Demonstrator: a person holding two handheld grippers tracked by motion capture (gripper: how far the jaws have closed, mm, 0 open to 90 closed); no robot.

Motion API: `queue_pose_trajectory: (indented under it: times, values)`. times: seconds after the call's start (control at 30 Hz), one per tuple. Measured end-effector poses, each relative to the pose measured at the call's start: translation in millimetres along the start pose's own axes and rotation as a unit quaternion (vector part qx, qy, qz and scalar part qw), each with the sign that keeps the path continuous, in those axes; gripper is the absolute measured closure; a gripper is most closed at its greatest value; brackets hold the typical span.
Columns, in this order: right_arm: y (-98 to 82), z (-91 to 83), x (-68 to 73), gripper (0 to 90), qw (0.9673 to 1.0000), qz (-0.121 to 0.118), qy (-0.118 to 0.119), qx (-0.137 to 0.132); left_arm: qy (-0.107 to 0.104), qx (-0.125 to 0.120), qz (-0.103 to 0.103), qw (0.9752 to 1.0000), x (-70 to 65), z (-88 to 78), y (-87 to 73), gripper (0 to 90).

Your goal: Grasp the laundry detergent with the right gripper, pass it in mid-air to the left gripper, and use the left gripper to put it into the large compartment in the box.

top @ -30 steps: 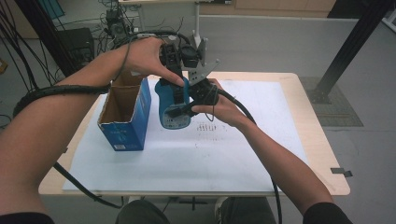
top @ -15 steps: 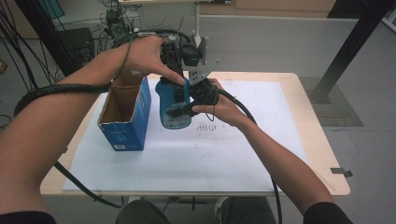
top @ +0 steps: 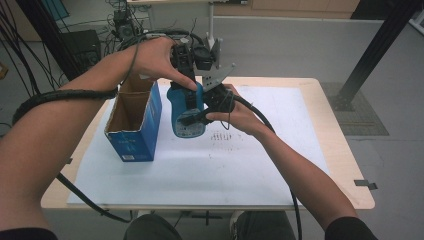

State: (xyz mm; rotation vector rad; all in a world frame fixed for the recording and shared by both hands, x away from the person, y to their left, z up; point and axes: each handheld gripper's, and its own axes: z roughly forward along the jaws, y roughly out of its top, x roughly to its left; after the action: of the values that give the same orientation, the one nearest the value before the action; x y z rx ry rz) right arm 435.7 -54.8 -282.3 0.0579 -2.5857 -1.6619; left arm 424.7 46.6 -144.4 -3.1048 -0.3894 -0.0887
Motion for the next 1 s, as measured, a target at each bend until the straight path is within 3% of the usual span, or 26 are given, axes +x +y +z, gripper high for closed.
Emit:
queue_pose_trajectory:
  times: [1.0]
  values:
    - [-0.2, 1.3, 0.0, 43.8, 1.0, -0.002, -0.005, 0.004, 0.005, -0.003, 0.001, 1.0, -1.6, -2.8, 0.5, 6.8]
